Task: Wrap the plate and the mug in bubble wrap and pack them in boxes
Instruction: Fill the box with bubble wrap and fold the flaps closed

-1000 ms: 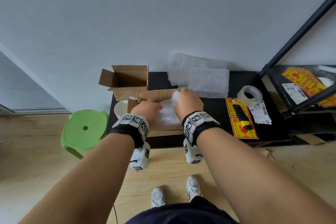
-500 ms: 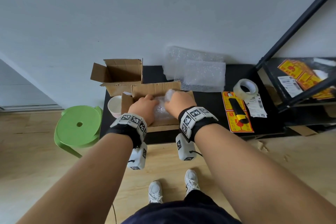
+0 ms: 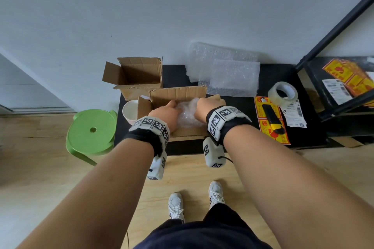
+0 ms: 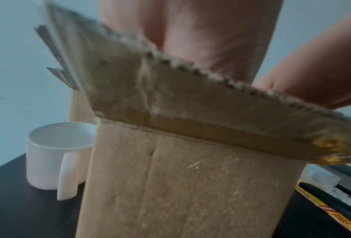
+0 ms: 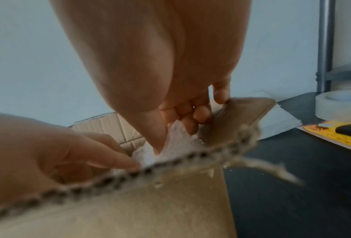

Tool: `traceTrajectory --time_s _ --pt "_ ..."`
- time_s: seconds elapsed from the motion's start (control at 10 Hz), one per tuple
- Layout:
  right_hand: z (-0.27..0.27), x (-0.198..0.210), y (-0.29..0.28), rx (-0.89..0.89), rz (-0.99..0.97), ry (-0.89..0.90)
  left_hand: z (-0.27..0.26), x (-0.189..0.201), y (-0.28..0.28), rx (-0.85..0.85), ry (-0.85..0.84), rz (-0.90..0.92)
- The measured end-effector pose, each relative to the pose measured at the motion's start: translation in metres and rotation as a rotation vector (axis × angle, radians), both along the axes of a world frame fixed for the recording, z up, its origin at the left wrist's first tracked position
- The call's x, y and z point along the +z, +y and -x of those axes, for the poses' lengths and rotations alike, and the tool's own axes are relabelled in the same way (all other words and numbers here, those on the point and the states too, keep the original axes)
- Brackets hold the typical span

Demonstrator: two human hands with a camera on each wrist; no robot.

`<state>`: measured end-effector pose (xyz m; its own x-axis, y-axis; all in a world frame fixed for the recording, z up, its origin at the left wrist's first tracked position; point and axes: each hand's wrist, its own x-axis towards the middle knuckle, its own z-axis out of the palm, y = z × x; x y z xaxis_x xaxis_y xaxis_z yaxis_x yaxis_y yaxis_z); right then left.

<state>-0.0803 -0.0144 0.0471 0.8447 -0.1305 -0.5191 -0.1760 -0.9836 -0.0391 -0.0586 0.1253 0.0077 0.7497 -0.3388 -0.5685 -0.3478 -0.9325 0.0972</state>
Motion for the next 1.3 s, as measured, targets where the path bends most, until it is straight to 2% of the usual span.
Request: traceTrajectory --time_s 0.2,0.3,0.4,0.5,0.6,0.7,0.9,1.1,1.3 --pt "-0.010 -0.010 0.007 0.162 0.182 0.056 -0.008 -0.001 -0.006 -0.013 0.041 -0.052" --pt "-0.009 -0.016 0.014 0.191 0.191 0.020 -0.008 -0.001 -0.007 -0.001 0.049 -0.068" --pt "-0.002 -0.019 0.011 0.221 0.173 -0.065 -0.005 -0.002 -0.006 -0.026 0.019 -0.054" --pt "0.007 -0.019 0.008 0.150 0.102 -0.237 -0.004 -0.004 -0.004 -0.032 0.008 -0.030" --pt "0.015 -0.018 0.009 0.171 0.070 -0.367 -0.003 -0.006 -0.002 -0.020 0.016 -0.016" --pt "0.015 -0.015 0.010 0.242 0.121 -0.371 -0.002 -0.007 -0.001 -0.020 0.026 -0.020" --pt "0.011 -0.014 0.013 0.155 0.248 -0.277 0.000 -0.007 0.000 -0.007 0.023 0.007" --pt "-0.010 -0.010 0.002 0.050 0.207 -0.044 -0.003 -0.006 0.000 -0.012 0.051 0.006" --pt "-0.025 -0.009 0.011 0.217 0.193 0.019 -0.005 0.000 -0.005 0.004 0.066 -0.016"
